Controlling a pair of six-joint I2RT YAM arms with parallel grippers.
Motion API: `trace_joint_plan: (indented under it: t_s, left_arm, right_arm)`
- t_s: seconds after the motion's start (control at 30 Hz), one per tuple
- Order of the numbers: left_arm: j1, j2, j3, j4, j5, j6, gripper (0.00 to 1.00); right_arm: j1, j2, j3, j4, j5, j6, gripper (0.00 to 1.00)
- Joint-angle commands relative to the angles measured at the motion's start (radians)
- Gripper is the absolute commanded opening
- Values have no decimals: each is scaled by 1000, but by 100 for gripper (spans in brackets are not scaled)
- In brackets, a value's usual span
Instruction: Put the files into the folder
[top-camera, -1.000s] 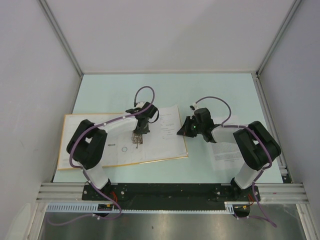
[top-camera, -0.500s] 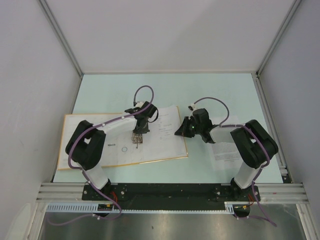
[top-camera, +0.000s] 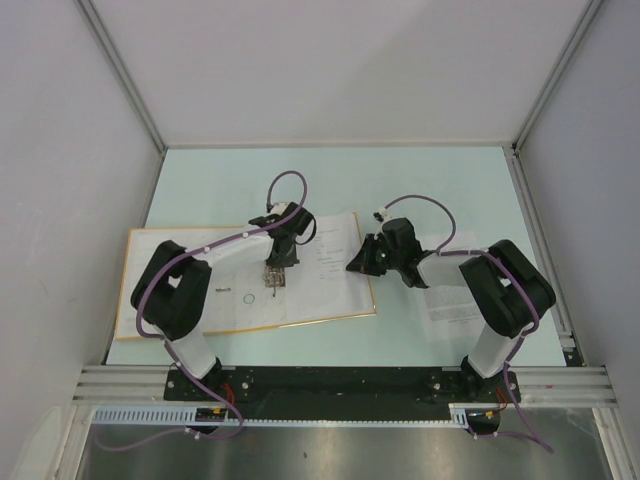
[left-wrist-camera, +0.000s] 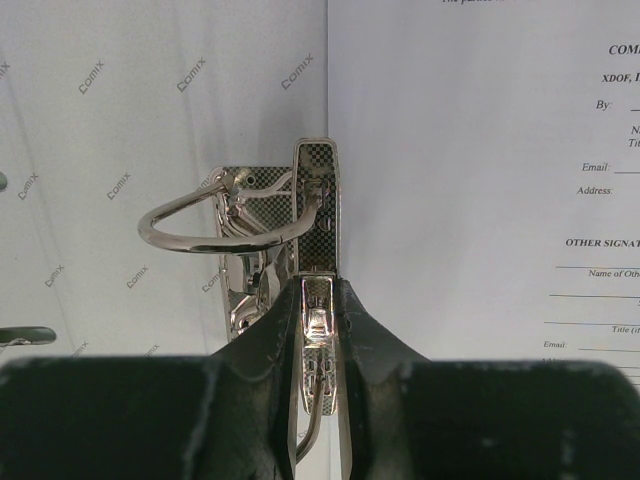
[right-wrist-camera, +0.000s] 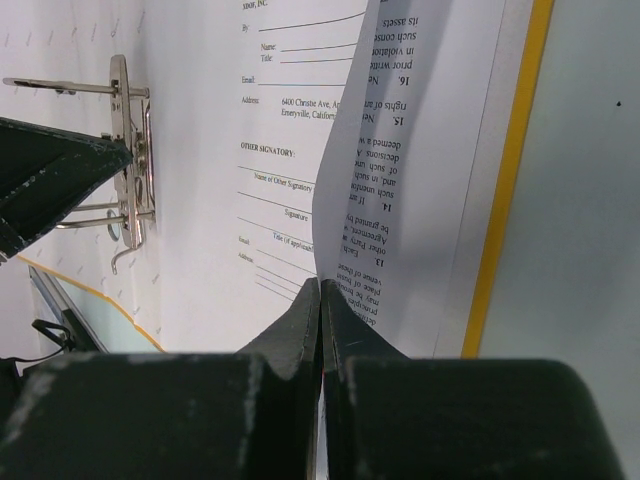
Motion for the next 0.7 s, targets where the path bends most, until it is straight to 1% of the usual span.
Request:
trace_joint_plan:
  t_s: [0.0,0.27,0.3,0.37,0.4,0.5,0.57,0.67]
  left_arm:
    - [5,-33,12,19,10,15,2]
    - [7,-33,7,28,15,19,4]
    - [7,-31,9,28,16,19,5]
    - [7,-25,12,28,18,21,6]
    - [8,-25,10,31,18,21,7]
    - [8,-18,12,34,21,22,9]
    - [8,-15,12,37,21,24,10]
    - [11,-8,12,43,23,24,16]
  right_arm:
    - [10,9,1,37,11,9,0]
    - [13,4,0,20,12,3,0]
    - [15,2,0,17,12,2,3]
    - [20,-5,0,13,15,-5,7]
    - [18,-13,0,7,18,-6,11]
    - [21,-27,3,-12,26,-12,19]
    - [23,-31,11,-19,27,-17,21]
    - [23,-25,14,-23,26,-18,22]
